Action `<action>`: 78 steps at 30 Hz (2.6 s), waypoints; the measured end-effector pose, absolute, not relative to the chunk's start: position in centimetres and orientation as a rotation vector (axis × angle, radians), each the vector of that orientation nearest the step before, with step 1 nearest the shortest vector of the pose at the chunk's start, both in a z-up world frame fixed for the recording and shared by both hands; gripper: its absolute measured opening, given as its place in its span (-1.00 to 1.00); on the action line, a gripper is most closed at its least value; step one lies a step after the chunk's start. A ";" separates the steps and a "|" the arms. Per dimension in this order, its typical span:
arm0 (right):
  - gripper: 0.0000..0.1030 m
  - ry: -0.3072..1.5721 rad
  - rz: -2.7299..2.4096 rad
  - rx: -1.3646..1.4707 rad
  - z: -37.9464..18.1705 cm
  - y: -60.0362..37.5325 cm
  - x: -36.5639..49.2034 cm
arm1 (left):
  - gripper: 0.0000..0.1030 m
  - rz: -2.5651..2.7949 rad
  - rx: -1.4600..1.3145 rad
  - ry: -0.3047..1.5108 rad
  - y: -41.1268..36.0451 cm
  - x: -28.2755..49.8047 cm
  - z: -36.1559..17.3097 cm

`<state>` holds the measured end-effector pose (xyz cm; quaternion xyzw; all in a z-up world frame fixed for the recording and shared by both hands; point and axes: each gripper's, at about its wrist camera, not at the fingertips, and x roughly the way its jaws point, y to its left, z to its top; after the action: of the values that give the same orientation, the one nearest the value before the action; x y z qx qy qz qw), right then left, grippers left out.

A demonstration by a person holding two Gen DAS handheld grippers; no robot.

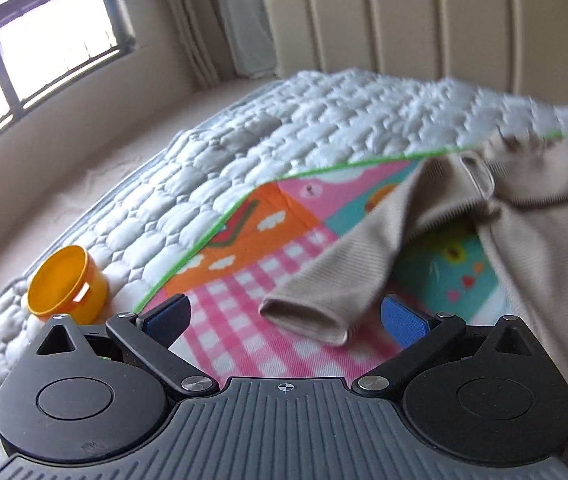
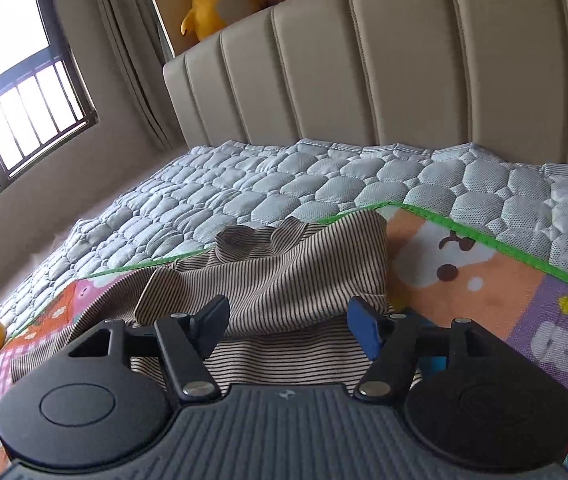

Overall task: Fold clothes
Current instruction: 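Grasp the other sleeve cuff with the left gripper and lift it, then lay the sleeve across the shirt body with the left gripper and release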

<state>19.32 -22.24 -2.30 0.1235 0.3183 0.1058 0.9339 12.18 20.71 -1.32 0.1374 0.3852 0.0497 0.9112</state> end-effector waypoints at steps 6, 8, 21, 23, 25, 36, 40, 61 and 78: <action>0.32 0.655 0.211 0.264 -2.2 -22.4 19.1 | 1.00 0.002 0.676 0.805 16.7 12.8 -5.8; 0.32 0.667 0.206 0.261 -2.4 -22.3 19.4 | 1.00 0.030 0.777 0.798 16.4 14.4 -6.8; 0.36 0.720 0.220 0.296 -3.5 -22.2 20.4 | 1.00 0.275 -0.438 0.826 32.1 20.5 -0.6; 0.36 0.719 0.230 0.292 -3.4 -22.0 20.2 | 1.00 0.164 -0.627 0.833 31.4 19.8 -2.4; 0.37 0.715 0.231 0.303 -3.2 -22.2 20.1 | 0.90 0.146 -0.779 0.840 30.7 19.8 -4.7; 0.38 0.656 0.158 0.402 -2.3 -25.9 20.8 | 0.57 0.441 -0.721 0.769 26.2 24.6 -10.2; 0.38 0.612 0.113 0.463 -1.6 -28.5 21.3 | -0.77 0.520 -0.527 0.785 24.8 26.7 -9.1; 0.49 0.369 -0.086 0.741 1.4 -40.8 19.3 | -0.80 -0.097 -0.326 0.690 -2.4 30.9 8.7; 0.72 0.468 -0.008 0.763 -1.5 -40.5 21.0 | 0.26 -0.178 -0.191 0.920 -7.1 29.6 2.0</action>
<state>20.98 -40.49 -1.47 0.3691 0.2264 -0.0037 0.9014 29.65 -7.11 1.95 -0.0919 0.4428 -0.0856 0.8878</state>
